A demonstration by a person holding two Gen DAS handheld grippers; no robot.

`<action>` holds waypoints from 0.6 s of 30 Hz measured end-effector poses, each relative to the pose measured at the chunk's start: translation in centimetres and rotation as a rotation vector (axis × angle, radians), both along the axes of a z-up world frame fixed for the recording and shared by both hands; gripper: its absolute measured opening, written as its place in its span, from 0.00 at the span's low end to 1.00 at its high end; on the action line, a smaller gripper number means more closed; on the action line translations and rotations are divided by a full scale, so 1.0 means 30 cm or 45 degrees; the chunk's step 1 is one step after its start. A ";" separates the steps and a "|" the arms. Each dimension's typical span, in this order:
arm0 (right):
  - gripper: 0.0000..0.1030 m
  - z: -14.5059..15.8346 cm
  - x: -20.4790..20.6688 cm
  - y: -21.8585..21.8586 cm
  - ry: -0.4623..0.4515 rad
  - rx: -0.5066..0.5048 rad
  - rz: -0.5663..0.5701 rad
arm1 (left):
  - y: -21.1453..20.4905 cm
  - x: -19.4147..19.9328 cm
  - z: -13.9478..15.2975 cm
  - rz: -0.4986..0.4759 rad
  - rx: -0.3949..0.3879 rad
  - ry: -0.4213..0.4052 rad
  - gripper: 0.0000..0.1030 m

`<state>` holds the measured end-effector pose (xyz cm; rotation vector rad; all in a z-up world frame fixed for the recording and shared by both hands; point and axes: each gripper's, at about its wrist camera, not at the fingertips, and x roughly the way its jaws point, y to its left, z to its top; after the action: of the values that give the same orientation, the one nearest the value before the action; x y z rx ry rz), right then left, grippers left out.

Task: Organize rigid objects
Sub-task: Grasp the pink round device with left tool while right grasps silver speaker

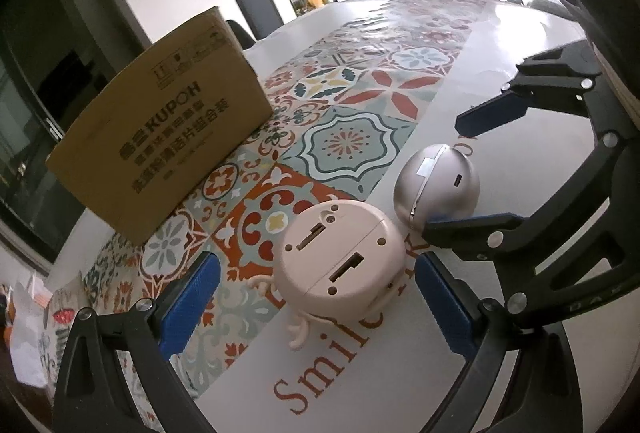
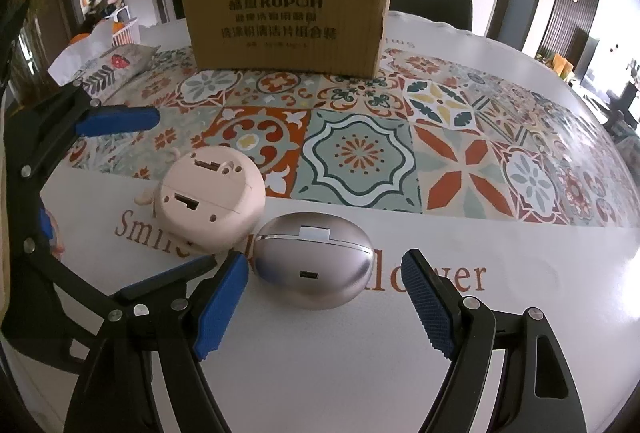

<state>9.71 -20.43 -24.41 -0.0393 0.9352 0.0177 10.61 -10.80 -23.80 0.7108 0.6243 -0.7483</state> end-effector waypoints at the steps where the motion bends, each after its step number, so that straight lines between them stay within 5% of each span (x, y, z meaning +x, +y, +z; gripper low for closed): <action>1: 0.77 -0.001 0.003 0.001 0.000 -0.006 0.002 | -0.003 0.002 -0.003 -0.010 0.003 -0.006 0.97; 18: 0.70 -0.039 0.037 -0.023 0.027 0.060 0.002 | -0.048 0.041 -0.046 -0.089 0.005 0.026 0.90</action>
<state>10.82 -21.13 -25.57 0.0040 0.9553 0.0415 11.84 -12.24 -25.18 0.7320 0.6221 -0.8205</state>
